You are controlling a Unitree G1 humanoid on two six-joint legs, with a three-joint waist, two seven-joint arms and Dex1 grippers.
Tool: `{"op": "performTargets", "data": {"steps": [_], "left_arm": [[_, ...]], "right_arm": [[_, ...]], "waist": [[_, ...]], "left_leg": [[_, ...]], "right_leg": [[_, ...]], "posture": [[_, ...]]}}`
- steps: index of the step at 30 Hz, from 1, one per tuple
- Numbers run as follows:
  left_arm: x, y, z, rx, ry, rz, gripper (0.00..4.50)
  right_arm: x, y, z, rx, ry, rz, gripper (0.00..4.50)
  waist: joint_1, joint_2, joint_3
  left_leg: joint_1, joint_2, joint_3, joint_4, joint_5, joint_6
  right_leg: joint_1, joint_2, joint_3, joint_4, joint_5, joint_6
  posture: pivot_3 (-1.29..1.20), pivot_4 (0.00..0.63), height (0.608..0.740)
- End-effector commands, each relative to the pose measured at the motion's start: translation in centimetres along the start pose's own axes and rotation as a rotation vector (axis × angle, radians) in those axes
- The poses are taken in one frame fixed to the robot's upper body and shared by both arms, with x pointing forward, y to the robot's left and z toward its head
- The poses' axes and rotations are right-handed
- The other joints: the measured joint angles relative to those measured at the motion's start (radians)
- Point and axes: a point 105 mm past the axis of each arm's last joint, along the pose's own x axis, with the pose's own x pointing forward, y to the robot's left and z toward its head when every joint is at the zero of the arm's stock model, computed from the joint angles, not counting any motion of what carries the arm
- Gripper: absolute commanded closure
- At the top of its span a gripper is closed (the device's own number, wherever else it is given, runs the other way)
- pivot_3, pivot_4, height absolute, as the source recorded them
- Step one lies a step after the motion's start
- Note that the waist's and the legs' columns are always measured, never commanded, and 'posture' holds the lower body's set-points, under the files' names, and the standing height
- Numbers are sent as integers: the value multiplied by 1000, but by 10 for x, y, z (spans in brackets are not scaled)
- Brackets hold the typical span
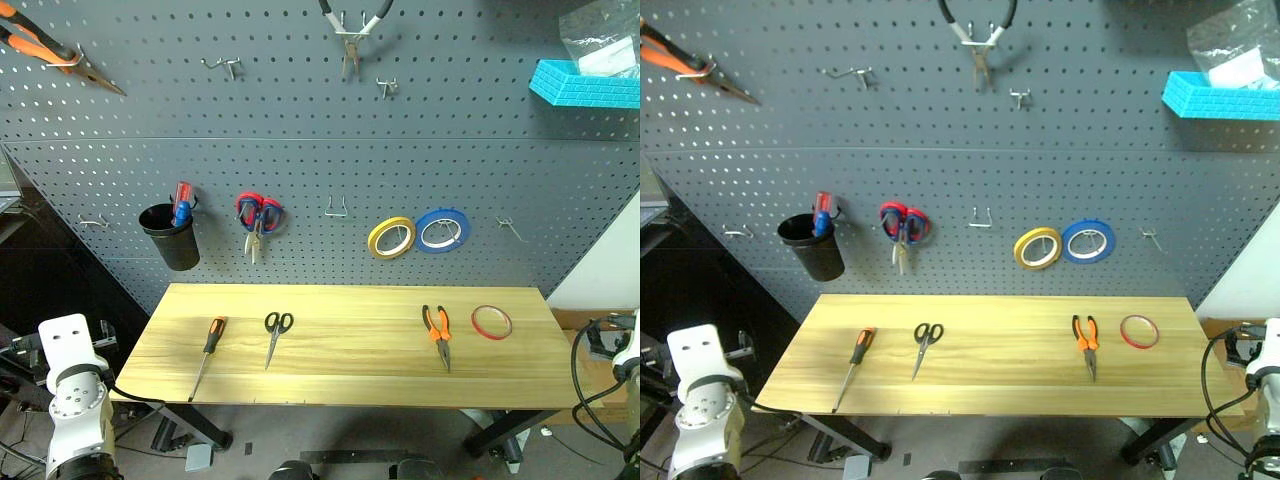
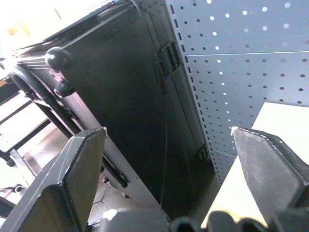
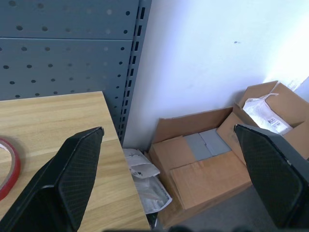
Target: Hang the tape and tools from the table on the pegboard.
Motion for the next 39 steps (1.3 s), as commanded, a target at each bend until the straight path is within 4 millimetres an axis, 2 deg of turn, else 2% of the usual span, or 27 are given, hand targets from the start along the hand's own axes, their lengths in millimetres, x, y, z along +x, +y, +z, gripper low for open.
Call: {"op": "performTargets", "data": {"steps": [1, 9, 14, 19, 21, 24, 27, 30, 35, 38, 39], "left_arm": [[2, 3, 18, 13, -69, -11, 31], [-2, -2, 15, 3, -58, -31, 31], [-15, -24, 41, -129, -185, -164, 31], [-21, -36, 42, -178, -137, -176, 31], [-23, -47, 45, -198, -105, -185, 31], [-30, -70, 59, -178, -122, -280, 31], [-37, -95, 71, -96, -126, -378, 31], [-52, -127, 93, 7, -205, -566, 31], [-98, -189, 136, 103, -363, -969, 31], [-115, -207, 144, 159, -385, -1131, 31], [-123, -218, 146, 182, -382, -1217, 31]], "right_arm": [[1, -11, 17, -11, -63, -25, 0], [0, 2, 19, -26, -81, 31, 0], [1, 23, 24, -28, -96, 147, 0], [-2, 48, 35, -37, -118, 247, 0], [-6, 61, 44, -46, -139, 298, 0], [-12, 80, 55, -64, -142, 365, 0], [-22, 108, 66, -105, -123, 474, 0], [-36, 133, 78, -157, -126, 585, 0], [-45, 160, 89, -259, -112, 691, 0], [-48, 169, 89, -252, -66, 742, 0], [-44, 171, 88, -255, -33, 751, 0]], "waist": [[0, 0, 0], [0, 0, 0], [0, 0, 0], [0, 0, 0], [0, -1, 2], [0, -3, 9], [1, -2, 22], [1, -1, 48], [0, 2, 99], [-5, 3, 123], [-8, 3, 130]], "left_leg": [[0, 0, 0, 0, 0, 0], [0, 0, 0, 0, 0, 0], [0, 0, 0, 0, 0, 0], [0, 0, 0, 0, 0, 0], [0, 0, 1, 0, 0, 0], [-1, 0, 0, 0, 0, 0], [-1, 0, 0, 1, 0, 0], [-1, 0, 0, 1, 0, 0], [-7, 1, 0, 1, 0, 0], [-18, 1, 0, 1, 0, 0], [-21, 1, 1, 2, 0, 0]], "right_leg": [[0, 0, 0, 0, 0, 0], [0, 0, 0, 0, 0, 0], [0, 0, 0, 0, 0, 0], [0, 0, 0, 0, 0, 0], [0, 0, 0, 0, 0, 0], [0, 0, 0, 0, 0, 0], [0, 0, 0, 0, 0, 1], [0, 0, -1, 1, 0, 1], [-4, 1, -1, 0, 1, 0], [-16, 0, -1, 0, 1, -1], [-19, 0, -1, 2, 2, -2]], "posture": [[-27, 0, 740], [-28, 0, 740], [-30, 0, 740], [-48, 18, 740], [-51, 32, 740], [-57, 56, 740], [-64, 81, 740], [-75, 120, 740], [-101, 188, 740], [-118, 225, 740], [-125, 244, 740]]}}
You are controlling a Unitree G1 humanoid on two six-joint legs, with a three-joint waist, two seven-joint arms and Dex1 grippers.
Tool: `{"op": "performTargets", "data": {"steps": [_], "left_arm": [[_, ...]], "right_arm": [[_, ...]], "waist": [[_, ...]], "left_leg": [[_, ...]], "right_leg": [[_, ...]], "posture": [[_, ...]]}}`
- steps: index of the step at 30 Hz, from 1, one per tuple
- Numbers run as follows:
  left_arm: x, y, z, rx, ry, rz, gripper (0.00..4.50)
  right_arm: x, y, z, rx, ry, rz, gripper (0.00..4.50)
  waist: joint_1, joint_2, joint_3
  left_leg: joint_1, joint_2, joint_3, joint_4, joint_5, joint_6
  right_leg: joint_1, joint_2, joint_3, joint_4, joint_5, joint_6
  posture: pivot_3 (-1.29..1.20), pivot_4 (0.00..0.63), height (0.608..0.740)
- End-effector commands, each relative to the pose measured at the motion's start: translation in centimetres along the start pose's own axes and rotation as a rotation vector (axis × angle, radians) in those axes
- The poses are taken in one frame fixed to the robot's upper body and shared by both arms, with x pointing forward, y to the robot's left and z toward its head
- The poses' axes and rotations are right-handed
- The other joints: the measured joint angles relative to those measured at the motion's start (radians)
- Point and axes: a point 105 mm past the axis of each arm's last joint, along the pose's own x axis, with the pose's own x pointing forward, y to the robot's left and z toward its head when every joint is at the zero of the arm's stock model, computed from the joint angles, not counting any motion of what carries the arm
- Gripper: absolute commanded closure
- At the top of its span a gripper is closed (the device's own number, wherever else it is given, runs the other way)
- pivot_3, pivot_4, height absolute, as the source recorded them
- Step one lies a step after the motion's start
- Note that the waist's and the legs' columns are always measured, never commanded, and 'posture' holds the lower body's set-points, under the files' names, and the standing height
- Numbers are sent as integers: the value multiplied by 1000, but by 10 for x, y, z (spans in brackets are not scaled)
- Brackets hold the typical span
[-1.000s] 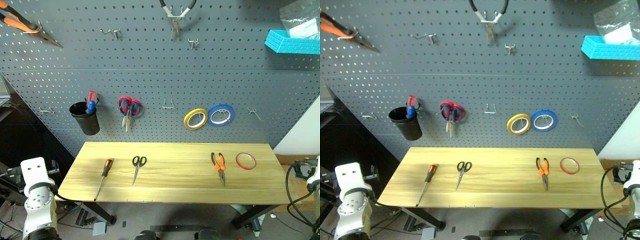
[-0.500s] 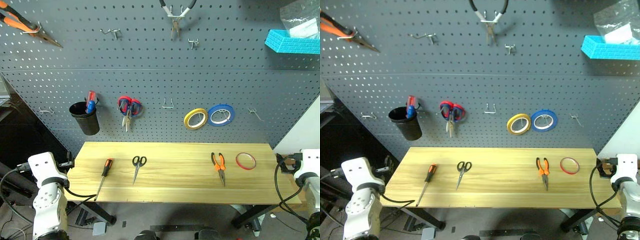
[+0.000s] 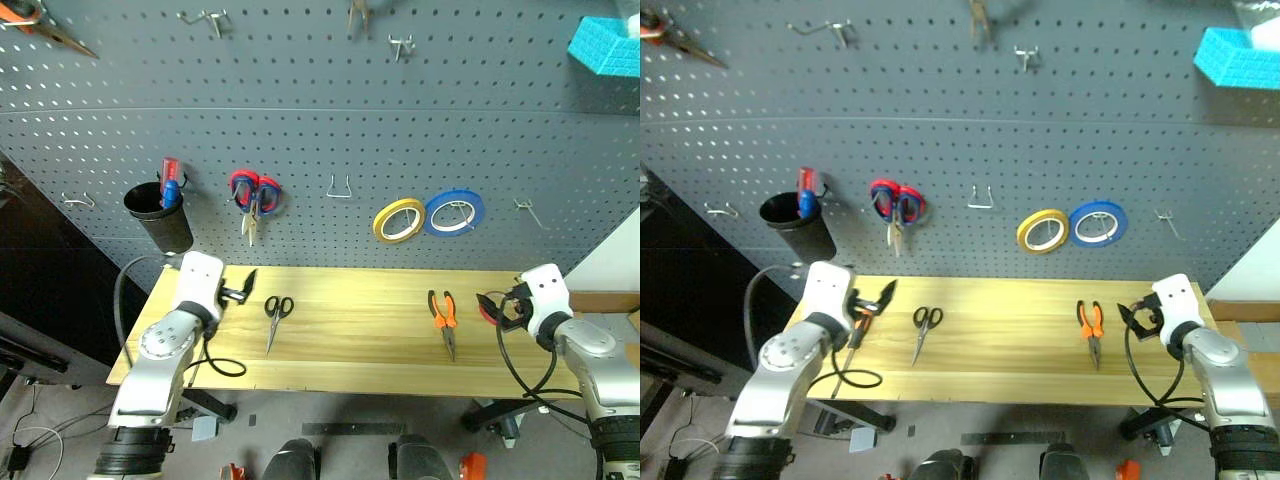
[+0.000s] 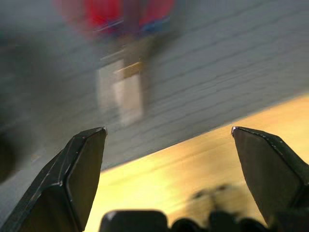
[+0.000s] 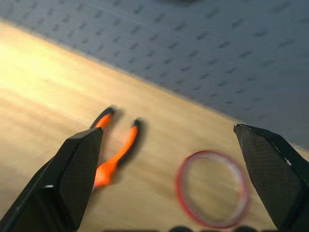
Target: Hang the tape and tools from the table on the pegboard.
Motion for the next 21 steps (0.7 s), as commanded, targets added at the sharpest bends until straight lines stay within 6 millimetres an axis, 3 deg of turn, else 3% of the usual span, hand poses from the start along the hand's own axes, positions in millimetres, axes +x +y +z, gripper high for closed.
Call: {"op": "performTargets", "data": {"steps": [1, 6, 11, 21], "left_arm": [[13, -29, 21, 43, -25, -237, 31], [17, -73, 48, -34, -79, -608, 31], [17, -98, 67, 36, -119, -821, 31], [28, -118, 91, 138, -192, -896, 31]], "right_arm": [[6, -2, 11, -5, 40, 40, 0], [21, -21, 9, 30, 126, 2, 0], [35, -37, -5, 9, 224, -19, 0], [55, -43, -14, -24, 311, 35, 0]], "waist": [[-7, 0, 18], [-29, -2, 68], [-50, -3, 109], [-55, -12, 153]], "left_leg": [[-1, 0, 0, 0, 0, 0], [-5, 0, 1, 1, 0, 1], [-26, 0, 2, 13, 1, -1], [-33, 0, 7, 18, 0, 1]], "right_leg": [[-1, 0, 0, 0, 0, 0], [-4, -1, -1, -1, 1, 0], [-18, -1, -3, 3, 2, 0], [-25, -3, -1, 4, 5, 4]], "posture": [[-127, 252, 740], [-149, 302, 740], [-155, 343, 740], [-125, 359, 740]]}}
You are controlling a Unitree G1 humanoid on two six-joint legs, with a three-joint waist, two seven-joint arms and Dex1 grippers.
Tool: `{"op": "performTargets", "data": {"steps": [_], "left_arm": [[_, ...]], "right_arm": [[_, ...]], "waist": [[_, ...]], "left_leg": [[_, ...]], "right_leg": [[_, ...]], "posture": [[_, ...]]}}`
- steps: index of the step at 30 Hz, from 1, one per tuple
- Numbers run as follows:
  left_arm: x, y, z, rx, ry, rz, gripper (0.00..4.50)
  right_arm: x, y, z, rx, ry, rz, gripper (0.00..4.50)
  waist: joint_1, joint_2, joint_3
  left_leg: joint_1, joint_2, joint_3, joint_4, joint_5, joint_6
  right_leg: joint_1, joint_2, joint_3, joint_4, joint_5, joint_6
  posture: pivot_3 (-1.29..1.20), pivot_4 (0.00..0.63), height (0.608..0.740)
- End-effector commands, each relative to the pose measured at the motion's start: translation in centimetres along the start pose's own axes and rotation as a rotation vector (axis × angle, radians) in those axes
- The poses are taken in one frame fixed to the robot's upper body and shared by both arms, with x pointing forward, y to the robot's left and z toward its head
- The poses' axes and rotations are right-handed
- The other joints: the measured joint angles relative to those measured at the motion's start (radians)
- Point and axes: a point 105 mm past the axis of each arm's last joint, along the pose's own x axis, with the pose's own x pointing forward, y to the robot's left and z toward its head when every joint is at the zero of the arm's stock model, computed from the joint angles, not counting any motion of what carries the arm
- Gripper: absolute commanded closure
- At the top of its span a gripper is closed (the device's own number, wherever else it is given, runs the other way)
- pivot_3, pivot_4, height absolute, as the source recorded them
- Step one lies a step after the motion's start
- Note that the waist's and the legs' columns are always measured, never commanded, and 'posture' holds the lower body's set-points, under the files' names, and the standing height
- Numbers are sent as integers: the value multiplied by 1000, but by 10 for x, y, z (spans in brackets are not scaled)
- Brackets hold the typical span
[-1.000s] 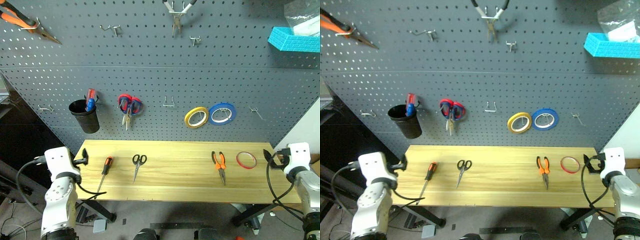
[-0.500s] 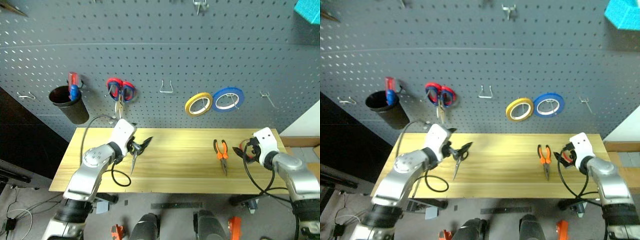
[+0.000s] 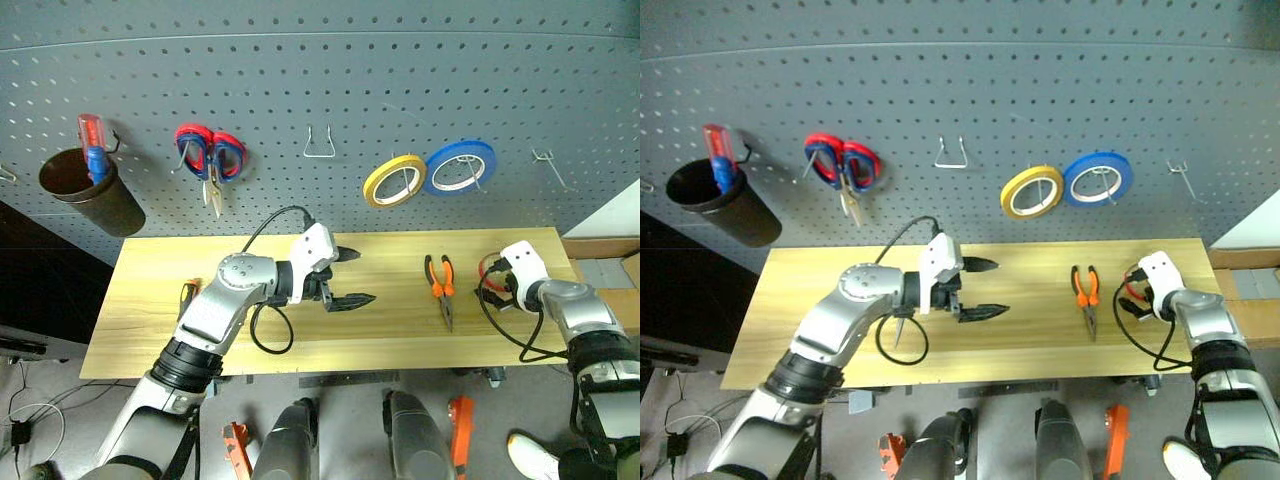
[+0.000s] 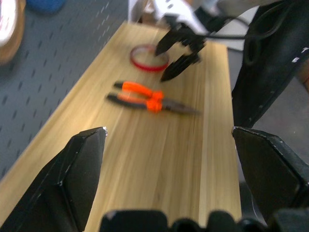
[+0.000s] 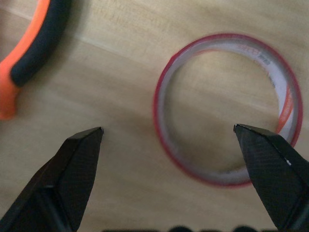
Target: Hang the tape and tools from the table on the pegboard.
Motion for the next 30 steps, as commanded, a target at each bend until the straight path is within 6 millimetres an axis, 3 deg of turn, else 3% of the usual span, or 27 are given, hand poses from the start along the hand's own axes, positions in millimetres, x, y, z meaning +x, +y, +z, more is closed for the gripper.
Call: {"op": "performTargets", "data": {"steps": [1, 4, 8, 18, 19, 25, 30], "left_arm": [[5, -6, 6, 56, -8, -35, 31], [5, -11, 5, 65, 3, -66, 31], [3, -13, 4, 70, 12, -77, 0], [0, -14, 3, 71, 22, -85, 0], [0, -15, 3, 70, 20, -85, 0], [-1, -19, 12, 17, -22, -84, 0], [-2, -26, 25, 25, -54, -88, 0]], "right_arm": [[3, -1, -7, -1, 43, 35, 0], [3, -1, -13, 35, 96, 79, 0], [1, -2, -19, 50, 142, 104, 845], [5, 7, -33, -61, 183, 130, 4271], [6, 8, -32, -66, 169, 129, 4446], [-3, 4, -15, -40, 34, 109, 4446], [-51, -10, 10, -164, -143, -60, 4446]], "waist": [[0, -3, 3], [0, -5, 5], [3, -6, 5], [3, -7, 4], [4, -8, 4], [3, -9, 3], [9, -4, 5]], "left_leg": [[0, 0, 0, 0, 0, 0], [-2, 0, 1, 0, 0, 0], [-2, 0, 2, 2, 0, 0], [-3, 0, 2, 13, 0, 0], [-3, 0, 2, 13, 0, 0], [-3, 0, 2, 13, 0, 0], [-8, 0, 2, 12, 0, 0]], "right_leg": [[0, 0, 0, 0, 0, 0], [-2, 0, 1, 1, 0, 0], [-5, 0, 1, 5, 0, 0], [-5, 0, 2, 12, 0, 1], [-5, 0, 3, 13, 1, 1], [-6, 0, 3, 12, 1, 1], [-10, -1, 3, 13, 1, 1]], "posture": [[-124, 359, 740], [-122, 357, 740], [-119, 350, 740], [-128, 335, 740], [-128, 335, 740], [-141, 325, 740], [-145, 325, 740]]}}
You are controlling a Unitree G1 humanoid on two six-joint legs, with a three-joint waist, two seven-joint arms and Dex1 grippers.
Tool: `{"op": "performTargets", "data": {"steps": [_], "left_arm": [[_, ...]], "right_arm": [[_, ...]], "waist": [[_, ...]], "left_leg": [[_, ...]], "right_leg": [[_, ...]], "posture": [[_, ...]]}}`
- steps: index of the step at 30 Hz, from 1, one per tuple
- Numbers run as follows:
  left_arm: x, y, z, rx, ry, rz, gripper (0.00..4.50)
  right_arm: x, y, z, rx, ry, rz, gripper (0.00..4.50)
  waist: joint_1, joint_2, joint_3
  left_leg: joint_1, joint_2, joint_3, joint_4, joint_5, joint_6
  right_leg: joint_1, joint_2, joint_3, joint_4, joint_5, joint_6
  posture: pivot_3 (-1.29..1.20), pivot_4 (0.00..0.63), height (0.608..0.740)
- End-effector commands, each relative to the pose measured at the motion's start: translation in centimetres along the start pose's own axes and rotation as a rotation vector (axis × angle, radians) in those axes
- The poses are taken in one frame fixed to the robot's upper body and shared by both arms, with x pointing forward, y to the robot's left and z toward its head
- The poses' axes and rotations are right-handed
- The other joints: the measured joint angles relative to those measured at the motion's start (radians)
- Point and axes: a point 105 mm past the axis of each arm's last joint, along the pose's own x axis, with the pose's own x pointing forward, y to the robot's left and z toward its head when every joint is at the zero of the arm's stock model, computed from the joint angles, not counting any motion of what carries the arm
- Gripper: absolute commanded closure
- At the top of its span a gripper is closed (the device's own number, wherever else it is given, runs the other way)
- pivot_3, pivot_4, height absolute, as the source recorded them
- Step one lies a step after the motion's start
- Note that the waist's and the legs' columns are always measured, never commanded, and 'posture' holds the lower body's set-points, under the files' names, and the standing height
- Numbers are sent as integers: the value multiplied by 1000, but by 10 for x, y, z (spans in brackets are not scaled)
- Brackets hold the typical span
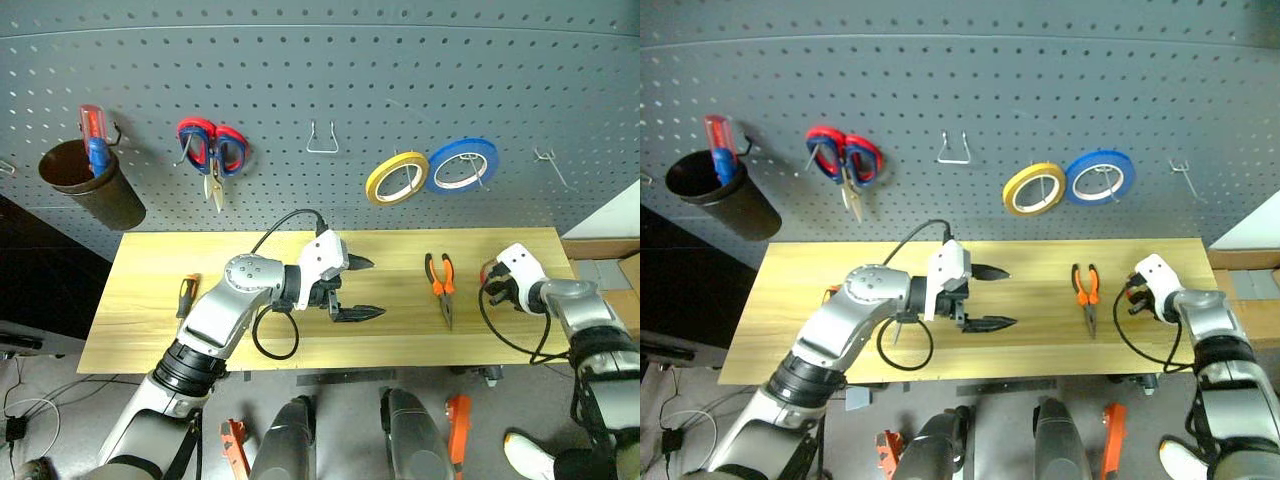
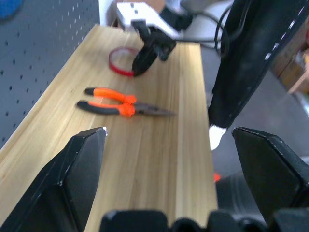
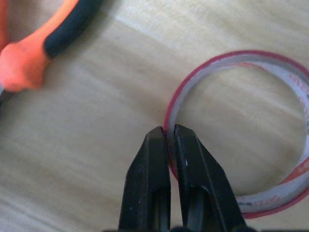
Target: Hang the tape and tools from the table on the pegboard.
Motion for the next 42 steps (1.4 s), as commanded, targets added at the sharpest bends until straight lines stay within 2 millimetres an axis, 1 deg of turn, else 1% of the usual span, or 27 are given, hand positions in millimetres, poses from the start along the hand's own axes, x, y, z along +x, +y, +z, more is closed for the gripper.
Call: {"op": "performTargets", "data": {"steps": [1, 5, 8, 11, 14, 15, 16, 18, 22, 26, 29, 32, 35, 37, 39, 42], "left_arm": [[-1, -6, 21, 37, -66, -3, 0], [1, -7, 35, 49, -117, 2, 0], [3, -3, 44, 67, -151, 15, 0], [5, 4, 54, 95, -196, 48, 0], [8, 10, 63, 130, -240, 96, 0], [9, 12, 66, 139, -256, 110, 0], [10, 13, 69, 145, -267, 120, 0], [11, 14, 71, 150, -276, 133, 0], [12, 15, 70, 157, -275, 140, 0], [10, 18, 69, 166, -267, 161, 0], [8, 22, 68, 168, -265, 186, 0], [4, 25, 65, 163, -258, 206, 0], [-2, 26, 59, 158, -235, 215, 0], [-8, 27, 53, 152, -213, 227, 0], [-17, 28, 42, 145, -168, 241, 0], [-33, 28, 23, 108, -88, 236, 0]], "right_arm": [[-48, -15, 33, -96, -148, -179, 4446], [-96, 7, 56, -122, -288, -378, 4446], [-123, 28, 79, -132, -416, -494, 4446], [-139, 38, 104, -129, -524, -556, 4446], [-149, 36, 125, -90, -611, -580, 4446], [-150, 30, 134, -75, -639, -587, 4446], [-151, 25, 141, -56, -658, -590, 4446], [-149, 17, 148, -33, -671, -589, 4446], [-135, 0, 151, 20, -676, -563, 4446], [-117, -25, 148, 107, -670, -549, 4446], [-107, -33, 148, 127, -673, -546, 4446], [-97, -31, 142, 130, -658, -524, 4446], [-87, -22, 132, 139, -628, -496, 3868], [-81, -13, 123, 140, -589, -471, 3234], [-77, 2, 111, 148, -540, -448, 2555], [-72, 31, 96, 199, -475, -388, 1555]], "waist": [[0, 2, 0], [-5, 2, 0], [-8, 2, 0], [-9, 2, 0], [-9, 2, 0], [-9, 2, 0], [-11, 2, 0], [-14, 2, 0], [-15, 2, 0], [-16, 2, 0], [-16, 2, 0], [-17, 2, 0], [-17, 2, 0], [-17, 2, 0], [-17, 2, 0], [-20, 2, 0]], "left_leg": [[-2, 0, 0, 0, 0, 0], [-4, 0, 0, 1, 0, 0], [-3, 0, 0, 1, 0, 0], [-3, -1, 2, 3, 0, 1], [-3, -1, 2, 3, -2, 4], [-3, -1, 1, 3, -2, 4], [-3, 0, 1, 3, -2, 4], [-3, 0, 2, 3, 0, 2], [-3, 0, 3, 1, 0, 2], [-3, -1, 4, 1, -1, 2], [-3, 0, 4, 1, -1, 3], [-3, 0, 5, 1, -1, 3], [-3, 0, 5, 1, -1, 2], [-3, 0, 5, 1, -1, 2], [-3, 0, 5, 1, -1, 2], [-3, 0, 5, 1, -1, 2]], "right_leg": [[-1, -1, 0, 0, 0, 0], [-4, 0, 0, 1, 0, 0], [-4, 1, 0, 2, 0, 0], [-4, 1, 2, 2, 1, 1], [-3, 1, 2, 1, 3, 2], [-3, 1, 2, 2, 3, 1], [-3, 1, 1, 1, 3, 1], [-3, 1, 1, 1, 3, 1], [-4, 1, 1, -1, 3, 1], [-4, 0, 2, -1, 3, 1], [-4, 0, 1, -1, 3, 1], [-4, 0, 1, 0, 3, 1], [-5, 0, 2, 0, 3, 1], [-5, 0, 2, 0, 3, 1], [-5, 0, 2, 0, 3, 1], [-6, 0, 2, 1, 3, 1]], "posture": [[-150, 325, 740], [-185, 327, 740], [-209, 331, 740], [-223, 334, 740], [-223, 332, 740], [-220, 331, 740], [-220, 331, 740], [-215, 327, 740], [-209, 323, 740], [-187, 317, 740], [-179, 315, 740], [-176, 316, 740], [-176, 317, 740], [-174, 318, 740], [-174, 319, 740], [-176, 323, 740]]}}
